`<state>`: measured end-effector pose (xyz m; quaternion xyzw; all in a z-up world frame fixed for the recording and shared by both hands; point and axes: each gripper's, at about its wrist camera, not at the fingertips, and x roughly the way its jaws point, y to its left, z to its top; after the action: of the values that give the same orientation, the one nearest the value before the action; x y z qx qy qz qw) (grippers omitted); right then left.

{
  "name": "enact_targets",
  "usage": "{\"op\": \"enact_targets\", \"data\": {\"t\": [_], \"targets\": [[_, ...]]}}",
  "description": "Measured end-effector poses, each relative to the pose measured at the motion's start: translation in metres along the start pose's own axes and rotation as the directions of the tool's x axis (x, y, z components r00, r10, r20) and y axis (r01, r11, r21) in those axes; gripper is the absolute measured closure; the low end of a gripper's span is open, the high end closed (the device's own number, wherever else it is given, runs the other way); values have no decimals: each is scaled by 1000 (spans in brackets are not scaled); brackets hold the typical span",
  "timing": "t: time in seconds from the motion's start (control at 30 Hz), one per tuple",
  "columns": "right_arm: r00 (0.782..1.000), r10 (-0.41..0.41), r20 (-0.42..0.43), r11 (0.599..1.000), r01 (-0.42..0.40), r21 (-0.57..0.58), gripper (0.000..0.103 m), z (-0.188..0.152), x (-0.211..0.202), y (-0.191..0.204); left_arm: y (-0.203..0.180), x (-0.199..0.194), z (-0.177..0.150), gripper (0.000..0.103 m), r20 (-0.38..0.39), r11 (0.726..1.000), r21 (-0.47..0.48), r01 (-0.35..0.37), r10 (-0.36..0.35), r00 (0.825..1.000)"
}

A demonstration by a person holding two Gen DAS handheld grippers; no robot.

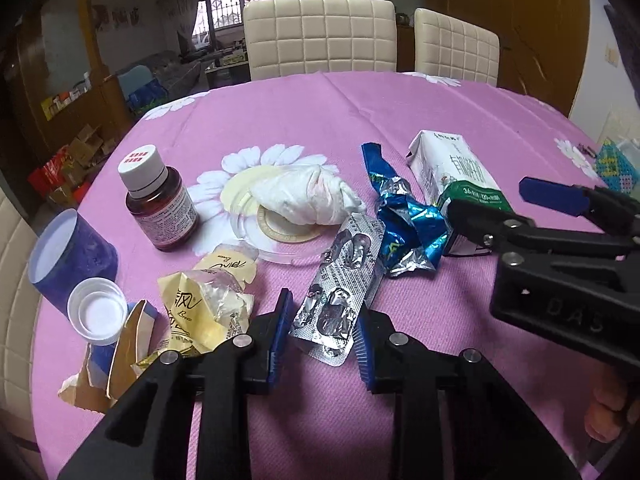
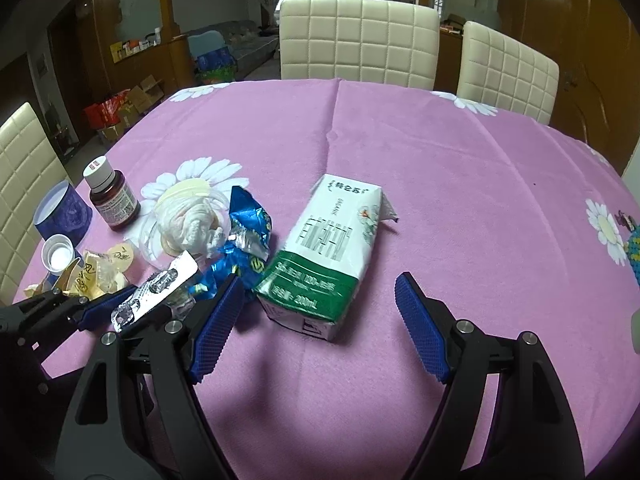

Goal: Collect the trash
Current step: 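Grasp the silver blister pack with the left tool while the right tool grasps the milk carton, then carry both items to the bin while the left tool releases the blister pack inside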

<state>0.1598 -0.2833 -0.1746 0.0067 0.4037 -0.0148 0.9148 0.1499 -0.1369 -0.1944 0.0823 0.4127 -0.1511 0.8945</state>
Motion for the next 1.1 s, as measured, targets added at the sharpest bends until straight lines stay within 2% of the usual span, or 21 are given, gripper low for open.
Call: {"op": "enact_targets", "data": {"t": [0.07,0.13,0.2,0.4,0.6,0.73,0.77,0.8,1.1], "targets": [[1000,-20,-7,1000,20,-1,30,0,5,1,1,0,1,75,3,1000,-2,10,-10,1000],[999,-24,-36,1000,24,5,48,-1,12,-1,1,-1,1,76,6,1000,-1,16,-16,1000],[999,-14,-50,1000,15,17,50,-4,15,-3,0,-1,1,76,14,1000,-3,17,-17,1000],[997,-77,-7,997,77,-10,51,-12,4,-1,1,-9,2,79,36,1000,-10,11,-10,999],[994,-99,54,994,101,-39,51,-13,-19,5,4,-24,4,79,68,1000,-15,16,-15,998],[993,-86,76,993,92,-69,51,-12,-33,14,10,-38,6,80,96,1000,-25,18,-16,995],[993,-82,81,993,89,-79,51,-12,-36,17,11,-41,6,89,99,999,-27,18,-16,995],[994,-77,83,993,84,-85,51,-12,-38,20,12,-43,6,93,100,999,-28,20,-17,995],[990,-51,130,988,70,-140,51,-9,-63,52,35,-70,-5,93,145,998,-61,4,4,989]]}}
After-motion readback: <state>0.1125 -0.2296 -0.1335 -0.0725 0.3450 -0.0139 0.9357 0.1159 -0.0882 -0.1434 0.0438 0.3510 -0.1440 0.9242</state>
